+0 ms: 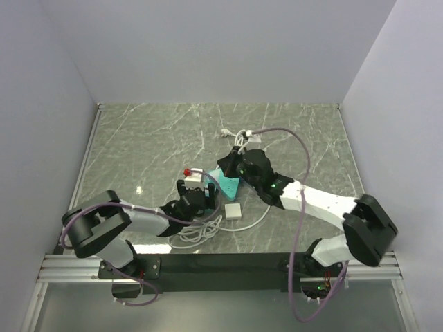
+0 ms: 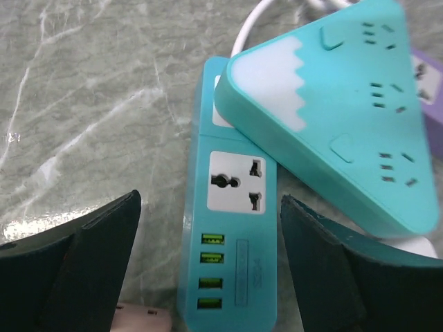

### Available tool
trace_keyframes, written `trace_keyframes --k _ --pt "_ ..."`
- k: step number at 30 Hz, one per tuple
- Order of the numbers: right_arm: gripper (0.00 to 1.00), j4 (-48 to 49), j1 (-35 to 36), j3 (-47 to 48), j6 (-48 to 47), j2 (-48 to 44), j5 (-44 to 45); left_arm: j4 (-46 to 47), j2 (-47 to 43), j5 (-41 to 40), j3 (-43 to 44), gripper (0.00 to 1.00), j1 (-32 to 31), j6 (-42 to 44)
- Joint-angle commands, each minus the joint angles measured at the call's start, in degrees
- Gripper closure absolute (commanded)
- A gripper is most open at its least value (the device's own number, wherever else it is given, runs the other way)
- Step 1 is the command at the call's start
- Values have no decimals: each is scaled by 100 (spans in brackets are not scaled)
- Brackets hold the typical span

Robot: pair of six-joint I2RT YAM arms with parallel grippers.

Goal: Insert the plug

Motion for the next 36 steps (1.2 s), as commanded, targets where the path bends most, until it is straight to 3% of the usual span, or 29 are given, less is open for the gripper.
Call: trace_keyframes --k 1,6,8,9,12,13,26,36 --pt "100 114 -34 -250 -75 -683 238 -498 320 -577 406 12 -116 -79" --pt "99 -106 -34 -523 -154 -1448 598 -656 672 -472 626 16 -134 -158" --pt "98 -238 -52 -550 -224 -1730 782 -787 847 -489 739 28 -125 -149" --pt "98 -308 -60 -559 -242 -1818 827 -849 909 -585 792 47 -125 -175" --pt "96 -361 -104 -620 -277 -2152 880 -1078 1033 -884 907 81 -81 -281" --pt "96 -378 -122 -655 -277 -2214 871 -1087 1033 -902 890 99 -46 -325" --pt "96 -528 -122 -1138 -163 -2040 942 -1289 435 -754 617 100 1193 -483" --pt "96 -343 -70 -1437 4 -1574 432 -1869 848 -929 1162 99 1773 -1002"
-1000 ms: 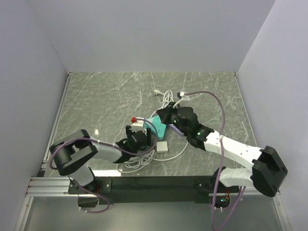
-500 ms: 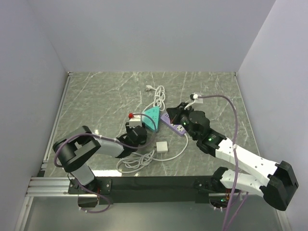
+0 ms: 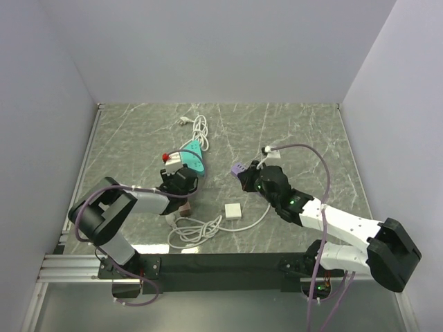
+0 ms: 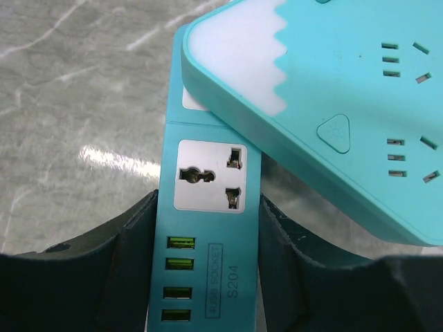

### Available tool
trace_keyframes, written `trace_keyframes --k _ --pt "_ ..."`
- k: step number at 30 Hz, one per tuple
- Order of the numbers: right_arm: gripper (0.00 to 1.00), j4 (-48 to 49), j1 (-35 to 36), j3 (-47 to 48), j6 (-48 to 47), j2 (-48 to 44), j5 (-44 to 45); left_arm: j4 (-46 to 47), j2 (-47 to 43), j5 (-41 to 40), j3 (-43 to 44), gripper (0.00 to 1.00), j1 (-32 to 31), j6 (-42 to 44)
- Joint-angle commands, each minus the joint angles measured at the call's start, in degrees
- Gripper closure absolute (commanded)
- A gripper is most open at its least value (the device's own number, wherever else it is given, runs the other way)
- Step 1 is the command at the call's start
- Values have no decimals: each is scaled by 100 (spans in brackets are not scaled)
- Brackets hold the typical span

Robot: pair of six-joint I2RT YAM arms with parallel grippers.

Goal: Insert the plug

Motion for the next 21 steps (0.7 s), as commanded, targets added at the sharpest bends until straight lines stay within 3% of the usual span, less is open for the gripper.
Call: trace_keyframes --k 1,2,5,6,8,9,13,14,15,20,21 --pt "96 125 44 -56 92 123 -126 -298 179 -170 268 99 160 -169" --pt "96 54 71 -56 109 167 -108 -281 171 -188 260 99 169 -169" --pt "96 -525 193 40 346 289 155 -105 57 -126 137 70 169 -108" --pt "95 -779 281 84 477 299 269 -96 39 -126 110 50 169 -108" --pt "92 -921 527 76 566 369 340 -8 -5 -39 84 23 169 -81" --pt "88 -1053 589 76 662 404 358 18 -14 14 75 1 169 -46" --pt "75 -1352 782 49 804 536 419 71 -137 181 66 1 161 50" --pt "69 -1387 852 49 795 493 480 80 -250 199 49 0 161 68" --pt "55 -1466 897 41 777 457 516 71 -338 199 31 1 161 129" --pt "19 -1616 985 -39 786 176 455 -166 -1190 216 -92 0 169 262" --pt "18 -1634 1002 -39 769 167 428 -244 -1331 277 -153 1 161 253"
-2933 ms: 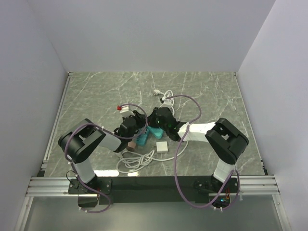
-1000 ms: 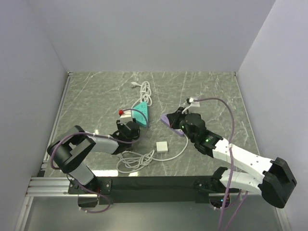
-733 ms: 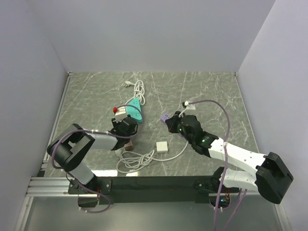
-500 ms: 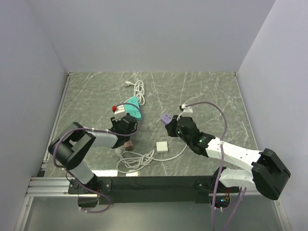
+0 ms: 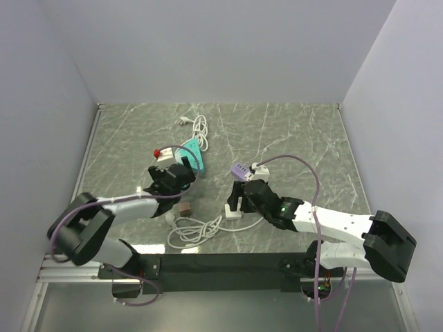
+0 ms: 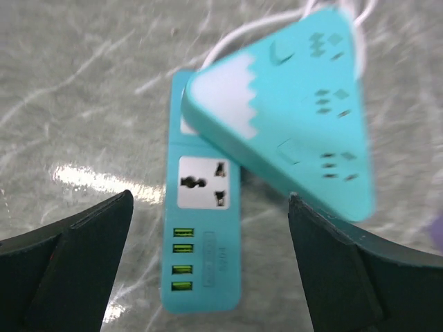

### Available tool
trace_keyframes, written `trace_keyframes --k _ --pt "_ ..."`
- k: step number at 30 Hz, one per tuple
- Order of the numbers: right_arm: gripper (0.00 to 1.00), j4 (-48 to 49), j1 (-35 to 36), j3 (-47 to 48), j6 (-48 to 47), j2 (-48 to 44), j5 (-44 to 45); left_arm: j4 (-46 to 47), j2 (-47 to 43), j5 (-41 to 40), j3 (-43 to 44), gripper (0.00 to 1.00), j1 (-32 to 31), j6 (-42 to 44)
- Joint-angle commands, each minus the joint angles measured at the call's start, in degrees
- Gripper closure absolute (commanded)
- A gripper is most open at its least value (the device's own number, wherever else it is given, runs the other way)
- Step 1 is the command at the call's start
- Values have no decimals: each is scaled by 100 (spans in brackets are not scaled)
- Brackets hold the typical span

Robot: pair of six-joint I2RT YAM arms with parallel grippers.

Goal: Insert the plug

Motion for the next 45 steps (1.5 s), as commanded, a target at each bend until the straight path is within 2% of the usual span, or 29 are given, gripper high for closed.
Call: trace_keyframes --k 1,13,20,34,36,39,40,43,45 --pt "18 -141 69 23 56 -172 138 -61 -791 125 -105 1 10 146" --pt "18 -123 473 128 161 407 251 -694 -2076 160 -466 1 10 111" --pt "18 -571 693 523 109 883 638 -738 -2332 169 -527 1 10 155" --pt "18 -335 720 620 30 1437 542 -782 -2472 345 -554 0 10 198" --pt "21 -273 728 594 3 1437 542 -835 -2525 406 -528 1 10 198" --pt "34 -212 720 559 -67 1419 498 -941 -2648 590 -492 1 10 190" --pt "43 -194 720 533 -76 1411 498 -932 -2692 774 -492 1 10 198" --pt "57 -141 728 524 -216 1288 533 -792 -2858 1292 -545 1 18 295" --pt "60 -141 728 559 -383 1209 577 -581 -2929 2117 -545 1 10 461"
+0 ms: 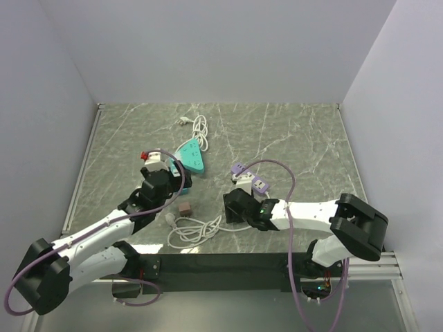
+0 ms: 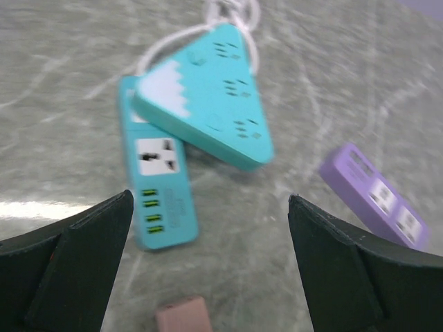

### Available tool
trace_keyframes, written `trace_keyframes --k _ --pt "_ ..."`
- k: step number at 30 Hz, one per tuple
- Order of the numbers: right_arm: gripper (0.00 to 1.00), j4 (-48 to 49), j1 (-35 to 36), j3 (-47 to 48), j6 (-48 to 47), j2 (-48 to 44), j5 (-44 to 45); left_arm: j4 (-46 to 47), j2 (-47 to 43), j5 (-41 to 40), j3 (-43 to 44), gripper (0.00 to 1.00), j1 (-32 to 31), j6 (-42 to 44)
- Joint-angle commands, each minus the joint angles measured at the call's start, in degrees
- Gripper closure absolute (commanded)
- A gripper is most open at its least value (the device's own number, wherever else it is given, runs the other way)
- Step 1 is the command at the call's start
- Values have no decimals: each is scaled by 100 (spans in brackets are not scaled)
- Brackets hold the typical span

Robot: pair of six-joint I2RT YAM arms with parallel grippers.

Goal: Insert the plug

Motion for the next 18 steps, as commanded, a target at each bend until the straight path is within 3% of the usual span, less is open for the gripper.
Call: trace_keyframes --k 1,6,7,8,18 --pt "62 265 40 117 -372 -358 181 407 -232 1341 -9 0 5 387" --pt "73 511 31 47 -821 -1017 199 934 -391 3115 -132 1 5 468" --pt "92 538 40 12 -900 -1123 234 961 -434 3311 -133 1 5 485" --pt "96 573 40 3 -1014 -1229 252 970 -444 3487 -124 1 -3 476" --pt "99 968 40 -146 -1507 -2204 -47 1638 311 4578 -1 1 -258 362"
